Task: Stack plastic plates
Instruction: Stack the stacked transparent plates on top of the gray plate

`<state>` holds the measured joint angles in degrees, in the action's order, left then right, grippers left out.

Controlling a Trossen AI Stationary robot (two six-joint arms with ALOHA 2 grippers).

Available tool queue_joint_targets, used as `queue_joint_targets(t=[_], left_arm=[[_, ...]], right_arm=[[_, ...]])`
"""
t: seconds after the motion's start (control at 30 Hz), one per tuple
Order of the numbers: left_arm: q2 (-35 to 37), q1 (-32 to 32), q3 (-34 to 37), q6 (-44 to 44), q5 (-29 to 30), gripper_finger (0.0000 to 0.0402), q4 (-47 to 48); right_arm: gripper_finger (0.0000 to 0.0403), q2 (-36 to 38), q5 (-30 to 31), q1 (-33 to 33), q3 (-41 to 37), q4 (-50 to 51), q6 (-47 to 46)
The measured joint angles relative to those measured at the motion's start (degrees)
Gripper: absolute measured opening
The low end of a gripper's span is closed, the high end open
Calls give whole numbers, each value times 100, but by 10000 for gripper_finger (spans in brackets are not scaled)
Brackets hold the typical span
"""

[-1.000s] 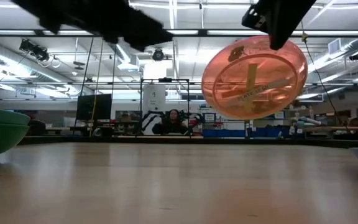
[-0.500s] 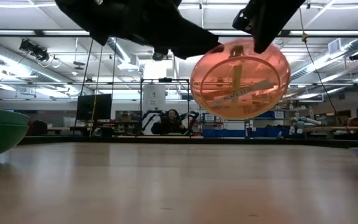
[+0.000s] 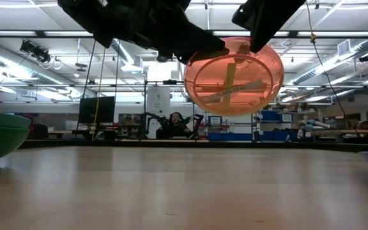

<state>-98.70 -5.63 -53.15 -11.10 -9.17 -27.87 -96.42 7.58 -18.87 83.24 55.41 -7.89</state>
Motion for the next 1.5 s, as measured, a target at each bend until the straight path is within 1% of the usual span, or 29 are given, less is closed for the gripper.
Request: queue_joint_targets(t=[0.17,0.4,0.47,0.53,0.6,0.73,0.83,0.87,0.93,1.0,1.1,1.2,1.27,1.33,1.37,1.43,1.5], left_arm=[[0,0,0,-3,2,116,55],[0,0,0,-3,-46,16,93],[0,-2,0,-5,-60,12,90],[0,-2,0,-6,-57,13,87],[0,0,0,-5,-32,13,84],[7,10,-26,-16,22,12,165],[72,35,-281,-124,87,12,870],[94,35,-427,-189,220,12,1186],[207,-2,-737,-367,495,11,2123],[302,-106,-1131,-488,776,11,3039],[483,-432,-1698,-292,1139,11,4413],[630,-962,-2294,558,1719,10,5622],[677,-1445,-2742,1088,2317,10,6450],[690,-1999,-3207,1722,2976,10,7471],[682,-2285,-3422,2128,3189,10,7831],[641,-2784,-3786,2962,3331,10,8239],[624,-3271,-3965,3672,3476,9,8474]], right_arm=[[8,0,49,4,0,-4,13],[8,0,50,4,-2,16,21],[9,0,57,4,-2,12,16],[21,0,63,4,-2,9,15],[42,0,157,2,-2,3,-88],[99,0,147,3,132,71,-290],[136,4,133,-53,560,465,-390],[146,4,133,-77,738,710,-405],[160,5,165,-146,1112,1174,-518],[167,43,439,-258,1427,1500,-697],[168,189,1110,-491,1545,1724,-916],[164,337,1645,-697,1499,1849,-1171],[163,384,1941,-815,1482,2008,-1409],[162,391,2195,-910,1482,2151,-1599],[162,388,2320,-958,1479,2231,-1666],[162,387,2542,-1025,1473,2287,-1784],[162,387,2654,-1047,1473,2197,-1806]])
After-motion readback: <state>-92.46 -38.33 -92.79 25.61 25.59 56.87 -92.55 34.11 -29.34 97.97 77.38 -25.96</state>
